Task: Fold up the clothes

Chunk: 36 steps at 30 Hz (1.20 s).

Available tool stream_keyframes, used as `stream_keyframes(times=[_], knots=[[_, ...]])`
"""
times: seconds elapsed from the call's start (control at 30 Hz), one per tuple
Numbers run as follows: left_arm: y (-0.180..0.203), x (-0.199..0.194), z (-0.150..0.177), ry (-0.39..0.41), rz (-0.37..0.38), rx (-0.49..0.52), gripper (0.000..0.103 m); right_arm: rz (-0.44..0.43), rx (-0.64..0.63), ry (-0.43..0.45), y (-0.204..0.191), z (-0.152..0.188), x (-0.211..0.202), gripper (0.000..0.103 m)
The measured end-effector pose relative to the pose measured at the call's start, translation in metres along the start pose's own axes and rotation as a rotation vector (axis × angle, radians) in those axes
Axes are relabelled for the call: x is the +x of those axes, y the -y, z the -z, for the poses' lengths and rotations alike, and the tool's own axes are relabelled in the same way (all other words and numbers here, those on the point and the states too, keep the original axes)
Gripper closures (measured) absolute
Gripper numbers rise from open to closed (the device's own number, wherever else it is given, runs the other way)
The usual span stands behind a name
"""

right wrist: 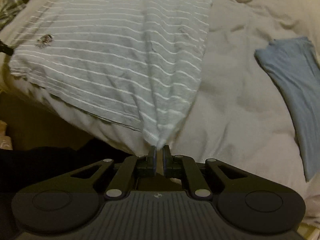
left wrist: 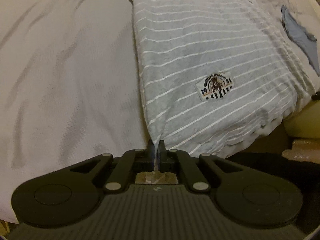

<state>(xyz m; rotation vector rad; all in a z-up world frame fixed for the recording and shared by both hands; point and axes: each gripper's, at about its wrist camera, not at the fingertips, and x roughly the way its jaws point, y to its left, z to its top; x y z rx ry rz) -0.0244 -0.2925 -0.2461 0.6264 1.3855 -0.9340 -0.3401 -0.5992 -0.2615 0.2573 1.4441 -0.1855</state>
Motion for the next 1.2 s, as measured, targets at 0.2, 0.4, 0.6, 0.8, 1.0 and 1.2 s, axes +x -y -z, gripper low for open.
stream_keyframes(times=[0.2, 0.4, 0.6, 0.8, 1.0, 1.2], knots=[[-0.016, -0.008, 0.009, 0.038, 0.024, -0.099, 0.087, 0.022, 0.127, 0.117, 0.015, -0.013, -0.022, 0.073], [-0.016, 0.005, 0.018, 0.039, 0.115, -0.198, 0.076, 0.011, 0.202, 0.19, 0.022, -0.039, -0.021, 0.06], [-0.001, 0.006, 0.03, -0.003, 0.144, -0.086, 0.092, 0.004, 0.239, 0.223, 0.033, -0.072, -0.01, 0.059], [-0.05, -0.037, 0.021, 0.11, 0.006, -0.241, 0.091, -0.03, 0.182, 0.266, 0.03, -0.125, -0.009, 0.054], [-0.076, -0.047, -0.041, 0.235, -0.113, -0.291, 0.08, -0.089, 0.108, 0.301, 0.016, -0.182, -0.006, 0.053], [-0.122, -0.02, -0.145, 0.353, -0.034, -0.335, 0.06, -0.127, 0.079, 0.348, -0.021, -0.228, -0.007, 0.047]])
